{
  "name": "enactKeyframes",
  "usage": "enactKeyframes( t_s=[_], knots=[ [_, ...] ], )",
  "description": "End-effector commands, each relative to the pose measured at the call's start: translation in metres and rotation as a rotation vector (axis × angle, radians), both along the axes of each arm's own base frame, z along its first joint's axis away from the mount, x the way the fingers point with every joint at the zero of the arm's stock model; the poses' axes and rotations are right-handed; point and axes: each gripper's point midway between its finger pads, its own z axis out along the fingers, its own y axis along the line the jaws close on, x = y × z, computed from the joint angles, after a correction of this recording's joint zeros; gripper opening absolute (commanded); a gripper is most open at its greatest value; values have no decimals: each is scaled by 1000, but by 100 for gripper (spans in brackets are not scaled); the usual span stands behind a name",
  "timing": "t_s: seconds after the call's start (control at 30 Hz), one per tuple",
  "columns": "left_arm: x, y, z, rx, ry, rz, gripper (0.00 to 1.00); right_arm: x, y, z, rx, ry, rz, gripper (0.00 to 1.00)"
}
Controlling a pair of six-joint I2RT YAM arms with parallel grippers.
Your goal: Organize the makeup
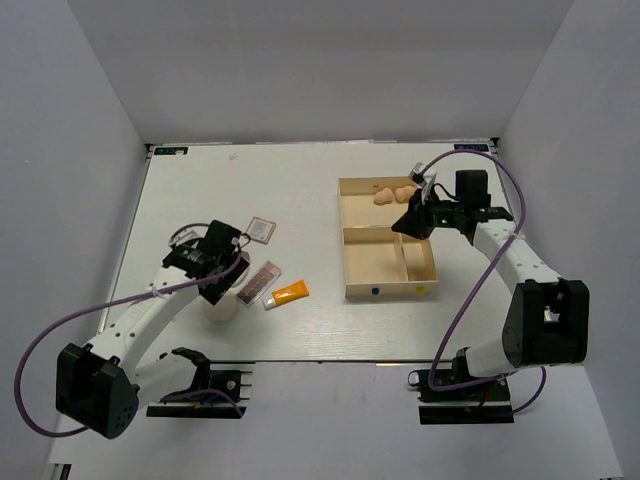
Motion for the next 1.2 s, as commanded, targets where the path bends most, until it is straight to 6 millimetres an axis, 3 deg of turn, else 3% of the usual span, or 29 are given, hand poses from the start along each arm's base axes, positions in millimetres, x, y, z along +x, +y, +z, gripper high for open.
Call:
enactKeyframes(
  t_s=[0.0,0.23,0.63,0.87,1.0,1.17],
  knots=[
    [-33,28,-18,10,58,167,81,-3,6,0,18,-6,25,13],
    [-56,36,-51,-108,111,293,80,-9,6,-3,12,-2,24,14],
    [-58,39,-88,-189,185,380,63,-7,1,-4,1,-8,3,14],
    [-66,45,-113,-203,211,427,59,-7,0,-7,-2,-1,-2,14],
    [-74,47,-126,-202,260,449,46,-6,0,-5,-7,-7,-5,14],
    [-69,47,-122,-205,247,426,16,-6,-1,-6,-9,-3,-7,14]
  ],
)
